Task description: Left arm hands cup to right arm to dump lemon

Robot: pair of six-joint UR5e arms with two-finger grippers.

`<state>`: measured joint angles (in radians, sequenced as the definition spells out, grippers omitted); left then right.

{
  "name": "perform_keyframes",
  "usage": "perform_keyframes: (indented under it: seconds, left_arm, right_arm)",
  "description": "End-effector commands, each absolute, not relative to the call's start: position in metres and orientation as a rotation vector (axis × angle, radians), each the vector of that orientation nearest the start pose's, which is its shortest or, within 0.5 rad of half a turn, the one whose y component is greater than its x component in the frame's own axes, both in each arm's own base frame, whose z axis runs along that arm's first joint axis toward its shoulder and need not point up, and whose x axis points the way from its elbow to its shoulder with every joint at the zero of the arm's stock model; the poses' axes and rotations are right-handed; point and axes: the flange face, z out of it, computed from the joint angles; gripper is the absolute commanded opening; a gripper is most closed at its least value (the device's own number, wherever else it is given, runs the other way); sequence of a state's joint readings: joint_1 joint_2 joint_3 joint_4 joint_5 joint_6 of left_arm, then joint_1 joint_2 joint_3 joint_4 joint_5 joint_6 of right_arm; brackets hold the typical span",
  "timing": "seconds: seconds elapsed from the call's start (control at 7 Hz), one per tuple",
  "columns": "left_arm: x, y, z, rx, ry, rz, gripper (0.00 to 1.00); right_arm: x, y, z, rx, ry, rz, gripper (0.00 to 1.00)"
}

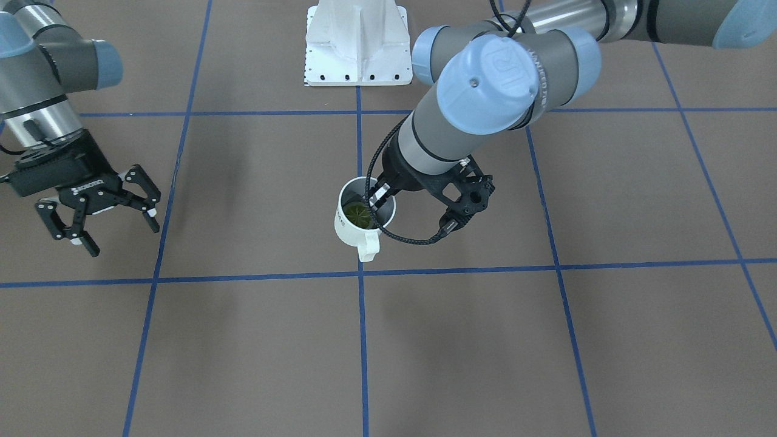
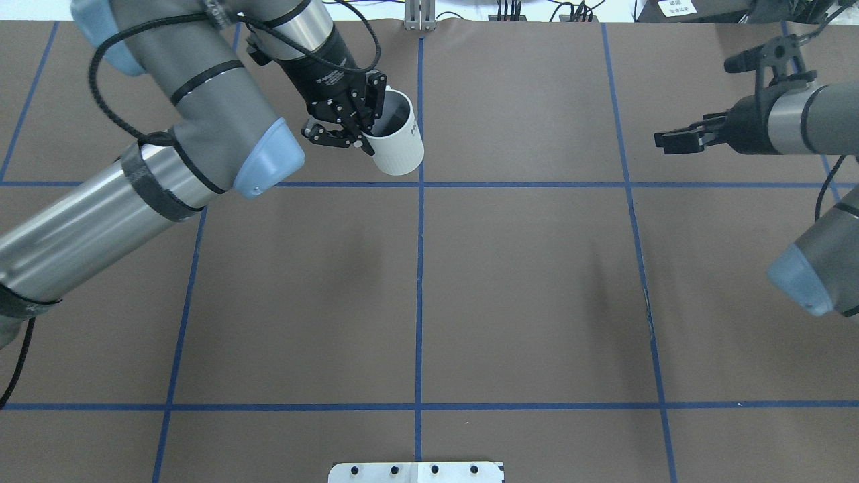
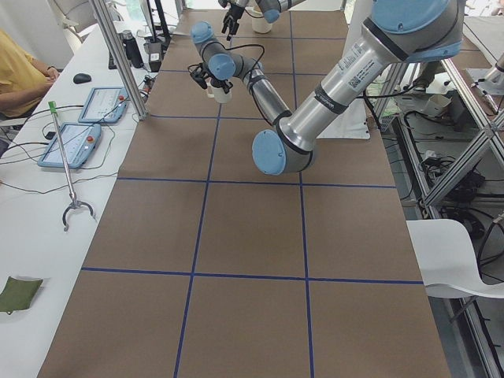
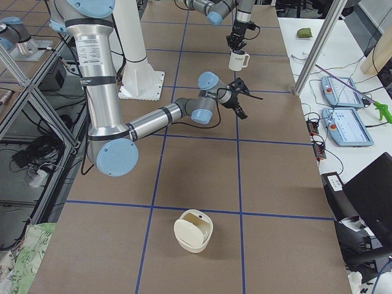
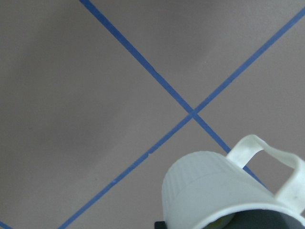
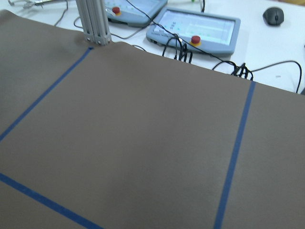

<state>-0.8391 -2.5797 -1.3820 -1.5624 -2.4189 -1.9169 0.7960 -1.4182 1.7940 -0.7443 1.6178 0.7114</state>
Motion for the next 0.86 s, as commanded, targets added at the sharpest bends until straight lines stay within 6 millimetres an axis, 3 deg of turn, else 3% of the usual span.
perform_keyframes:
  seconds: [0.0,0.43,0.57,0.71]
  left_arm:
    - [0.463,-0.601,0.061,-0.623,0.912,-0.874,0.0]
    - [0.483,-0.604,0.011,-0.682,0.874,-0.968,0.0]
    - [0.482,-0.604,0.01,-0.695,0.869,-0.989,0.0]
    - [0.481,-0.603,0.007,-0.702,0.87,-0.998,0.0]
  right_arm:
    - [-0.37,-0.451,0.349,0.99,-0.852,0.002,0.99]
    - [-0.442,-0.413,0.3,1.097,-0.857,0.056,0.99]
    - [-0.458,-0.41,0.285,1.12,-0.862,0.072,0.99]
    - [-0.472,-0.401,0.282,1.15,-0.835,0.099,0.99]
